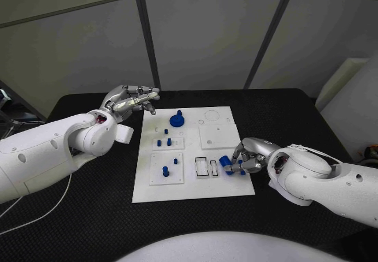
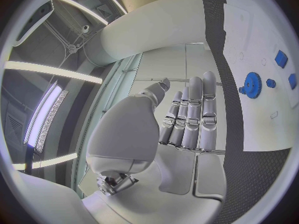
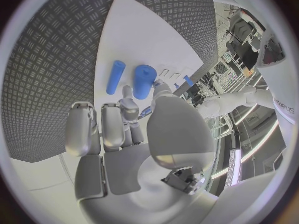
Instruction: Assemble the parts on the task board
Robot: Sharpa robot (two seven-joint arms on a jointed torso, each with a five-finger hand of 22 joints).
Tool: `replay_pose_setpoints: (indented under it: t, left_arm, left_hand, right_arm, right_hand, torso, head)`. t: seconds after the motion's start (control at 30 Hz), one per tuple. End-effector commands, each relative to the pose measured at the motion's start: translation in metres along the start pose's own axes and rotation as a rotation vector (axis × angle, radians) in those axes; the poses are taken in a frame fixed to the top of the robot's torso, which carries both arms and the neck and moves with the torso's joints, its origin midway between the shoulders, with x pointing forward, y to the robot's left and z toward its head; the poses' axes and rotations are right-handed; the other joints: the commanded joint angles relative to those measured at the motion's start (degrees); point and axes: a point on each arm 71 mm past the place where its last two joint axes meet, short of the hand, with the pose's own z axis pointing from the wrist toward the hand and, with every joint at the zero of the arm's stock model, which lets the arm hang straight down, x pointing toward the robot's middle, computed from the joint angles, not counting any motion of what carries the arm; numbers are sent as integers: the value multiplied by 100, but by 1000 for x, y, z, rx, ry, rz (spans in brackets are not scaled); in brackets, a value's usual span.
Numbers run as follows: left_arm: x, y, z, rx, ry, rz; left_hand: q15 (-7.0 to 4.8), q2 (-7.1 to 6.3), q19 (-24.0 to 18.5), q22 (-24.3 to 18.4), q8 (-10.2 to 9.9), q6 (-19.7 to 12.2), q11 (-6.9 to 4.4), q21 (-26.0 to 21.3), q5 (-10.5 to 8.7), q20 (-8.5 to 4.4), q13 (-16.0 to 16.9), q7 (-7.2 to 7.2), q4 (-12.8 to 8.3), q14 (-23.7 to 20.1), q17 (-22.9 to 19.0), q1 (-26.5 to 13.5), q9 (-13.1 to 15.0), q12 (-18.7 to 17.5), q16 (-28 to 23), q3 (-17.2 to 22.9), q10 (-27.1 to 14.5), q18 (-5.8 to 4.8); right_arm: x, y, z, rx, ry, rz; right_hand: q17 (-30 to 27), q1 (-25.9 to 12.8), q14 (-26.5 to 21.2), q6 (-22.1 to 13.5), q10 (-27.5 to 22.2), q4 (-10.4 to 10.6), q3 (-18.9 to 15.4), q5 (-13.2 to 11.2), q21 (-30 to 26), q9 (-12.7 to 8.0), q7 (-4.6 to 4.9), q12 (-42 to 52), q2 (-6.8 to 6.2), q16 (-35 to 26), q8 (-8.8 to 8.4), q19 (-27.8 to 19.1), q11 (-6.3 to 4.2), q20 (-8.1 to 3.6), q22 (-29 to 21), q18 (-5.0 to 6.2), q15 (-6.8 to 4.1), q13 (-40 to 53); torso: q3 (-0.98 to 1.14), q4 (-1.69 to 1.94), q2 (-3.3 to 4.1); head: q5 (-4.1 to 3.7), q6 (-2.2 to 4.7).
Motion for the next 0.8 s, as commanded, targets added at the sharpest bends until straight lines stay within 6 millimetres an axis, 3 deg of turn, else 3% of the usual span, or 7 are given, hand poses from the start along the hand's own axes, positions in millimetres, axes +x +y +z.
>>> replay_pose_setpoints:
  t: [0.03,0.13,0.37,0.57,0.8]
  left_arm:
    - [2,-2,0,13,12,-8]
    - [2,-2,0,13,13,-8]
    - [1,-2,0,12,14,-9]
    - [1,-2,0,12,14,-8]
    - [1,-2,-1,12,15,-8]
  left_hand:
    - [7,34,-9,-6,19,-24,-1,-27,1,21,1,-24,8,-34,-8,-41,8,26,-31,-33,-33,-108]
    - [7,34,-9,-6,19,-24,-1,-27,1,21,1,-24,8,-34,-8,-41,8,26,-31,-33,-33,-108]
    - [6,36,-8,-8,23,-24,-2,-31,2,21,1,-25,10,-33,-11,-42,9,33,-30,-38,-35,-107]
    - [6,36,-8,-8,23,-24,-2,-31,2,21,1,-25,10,-33,-11,-42,9,33,-30,-38,-35,-107]
    - [6,38,-7,-10,25,-25,-3,-32,3,21,1,-26,9,-33,-12,-41,9,36,-31,-39,-37,-106]
  right_arm:
    - [2,1,2,6,8,-18]
    - [5,1,4,9,19,-8]
    - [11,1,9,19,48,33]
    - [11,0,10,21,18,60]
    - [8,1,6,14,-26,83]
  right_hand:
    - [4,-34,260,-54,-6,1,-32,2,29,12,-8,-25,60,33,35,21,11,1,10,-117,-32,14]
    - [7,-34,258,-52,-8,-6,-40,41,32,33,-14,-34,115,35,66,20,7,0,15,-117,-34,28]
    - [25,286,255,-31,-2,-71,4,398,47,126,-46,-78,347,49,196,17,-24,-18,37,-119,-57,95]
    - [81,530,268,89,72,-134,51,527,94,206,-98,-45,469,95,296,54,-71,-44,123,-134,-92,197]
    - [182,835,289,214,169,-252,148,584,169,295,-172,-7,586,181,365,118,-138,-92,259,-161,-146,310]
  torso:
    - [0,3,3]
    - [-2,5,3]
    - [-3,2,4]
    - [-9,-3,-5]
    - [0,1,-5]
  head:
    - [6,-6]
    - [8,-15]
    - [31,-36]
    - [36,-42]
    - [41,-38]
